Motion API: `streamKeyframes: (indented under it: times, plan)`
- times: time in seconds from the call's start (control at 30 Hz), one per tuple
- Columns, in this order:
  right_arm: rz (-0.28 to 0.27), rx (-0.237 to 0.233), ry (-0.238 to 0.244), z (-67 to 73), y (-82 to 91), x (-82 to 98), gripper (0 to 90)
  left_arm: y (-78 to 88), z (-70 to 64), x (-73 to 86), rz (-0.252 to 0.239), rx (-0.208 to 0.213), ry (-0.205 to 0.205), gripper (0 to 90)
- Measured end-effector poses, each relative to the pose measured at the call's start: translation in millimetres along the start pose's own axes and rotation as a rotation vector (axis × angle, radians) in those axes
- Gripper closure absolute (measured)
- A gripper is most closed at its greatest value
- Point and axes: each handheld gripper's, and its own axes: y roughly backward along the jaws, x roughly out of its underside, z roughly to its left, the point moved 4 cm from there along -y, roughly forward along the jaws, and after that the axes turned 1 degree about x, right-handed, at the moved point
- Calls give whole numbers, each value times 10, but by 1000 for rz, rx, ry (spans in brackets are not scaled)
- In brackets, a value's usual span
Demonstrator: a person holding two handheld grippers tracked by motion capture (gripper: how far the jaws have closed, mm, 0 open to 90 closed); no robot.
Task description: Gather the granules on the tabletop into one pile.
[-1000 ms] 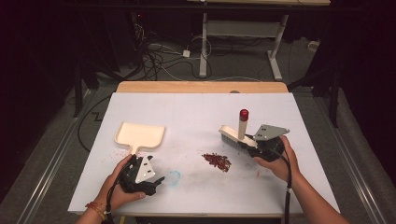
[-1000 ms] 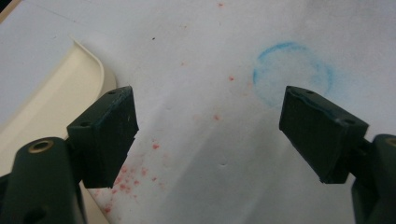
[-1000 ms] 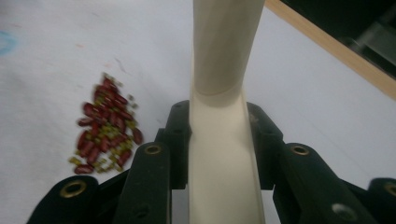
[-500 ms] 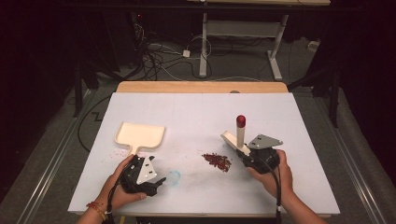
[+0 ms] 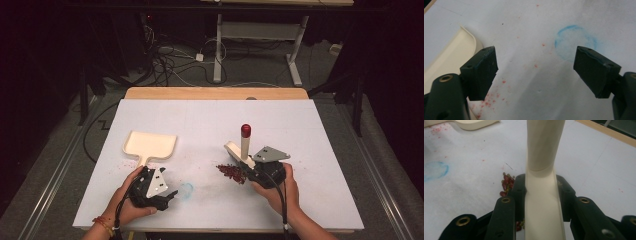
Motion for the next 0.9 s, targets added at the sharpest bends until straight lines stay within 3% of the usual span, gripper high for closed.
streamKeyframes:
  times: [0.1,0.2,0.53,0.67,0.9]
  plan:
    - [-4,-4,-8,48,-31,-36,675,-4,-2,-3,2,1,-2,187]
    - [-12,19,17,58,-33,-61,675,1,-1,0,-1,1,-2,187]
    - [-56,12,-21,-124,176,-81,675,11,7,3,0,-2,0,187]
    - [-25,4,1,-147,270,37,675,13,13,7,-2,-3,7,188]
    - [28,31,-24,-171,425,319,675,18,6,5,-5,-1,10,189]
